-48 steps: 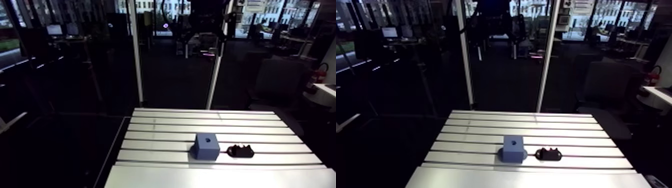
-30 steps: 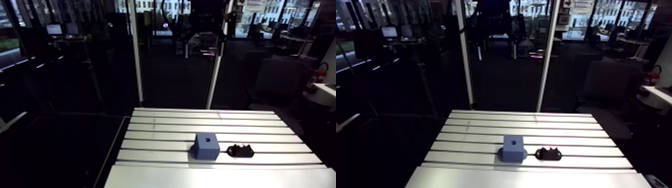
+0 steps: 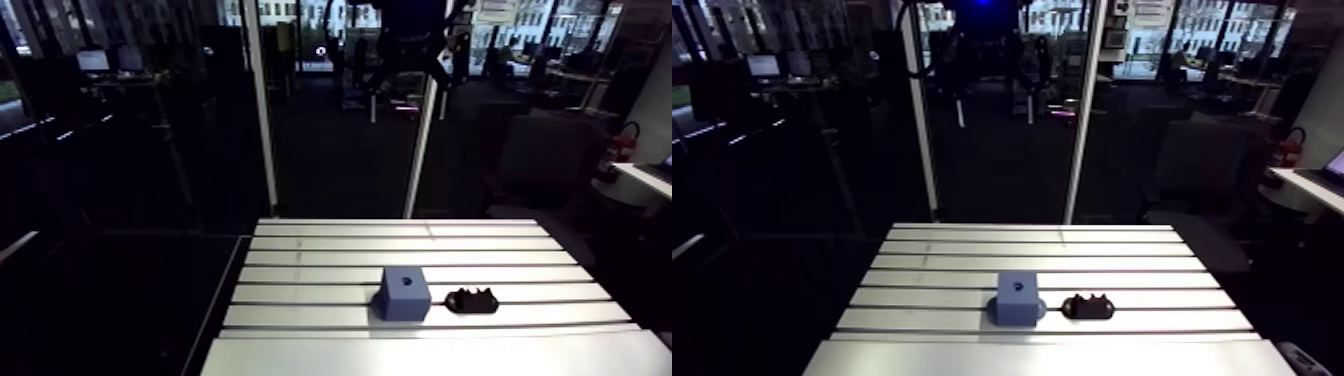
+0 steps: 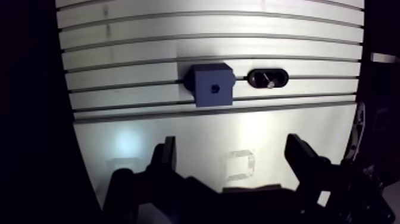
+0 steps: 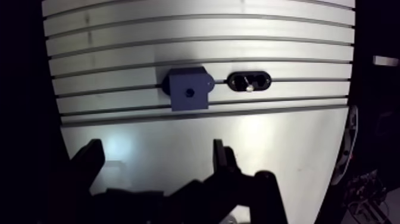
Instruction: Pick up the M10 bolt and insert it into the hex recess until seated.
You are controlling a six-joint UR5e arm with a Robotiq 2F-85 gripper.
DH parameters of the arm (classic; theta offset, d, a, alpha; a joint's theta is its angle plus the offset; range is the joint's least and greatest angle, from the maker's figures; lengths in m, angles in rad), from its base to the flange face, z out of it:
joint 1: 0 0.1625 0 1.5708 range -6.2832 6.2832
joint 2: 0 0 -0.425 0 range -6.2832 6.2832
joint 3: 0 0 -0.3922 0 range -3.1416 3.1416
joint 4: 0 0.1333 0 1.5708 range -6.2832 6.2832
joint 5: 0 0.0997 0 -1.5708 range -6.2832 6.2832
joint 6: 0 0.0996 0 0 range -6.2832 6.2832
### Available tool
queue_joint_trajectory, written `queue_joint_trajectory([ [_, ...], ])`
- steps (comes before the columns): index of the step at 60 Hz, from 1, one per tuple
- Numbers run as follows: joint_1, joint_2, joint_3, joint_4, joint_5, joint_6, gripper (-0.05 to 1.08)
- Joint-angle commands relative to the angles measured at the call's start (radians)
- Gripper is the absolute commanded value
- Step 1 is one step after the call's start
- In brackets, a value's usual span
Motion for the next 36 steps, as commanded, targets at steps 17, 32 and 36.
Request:
queue_joint_trajectory([
  [17,-0.26,-0.12,0.336,-0.343,0.018,-0.249,0.01],
  [32,-0.321,-0.125,0.493,-0.558,0.019,-0.343,0.01],
  [36,-0.342,-0.127,0.536,-0.609,0.019,-0.384,0.01],
])
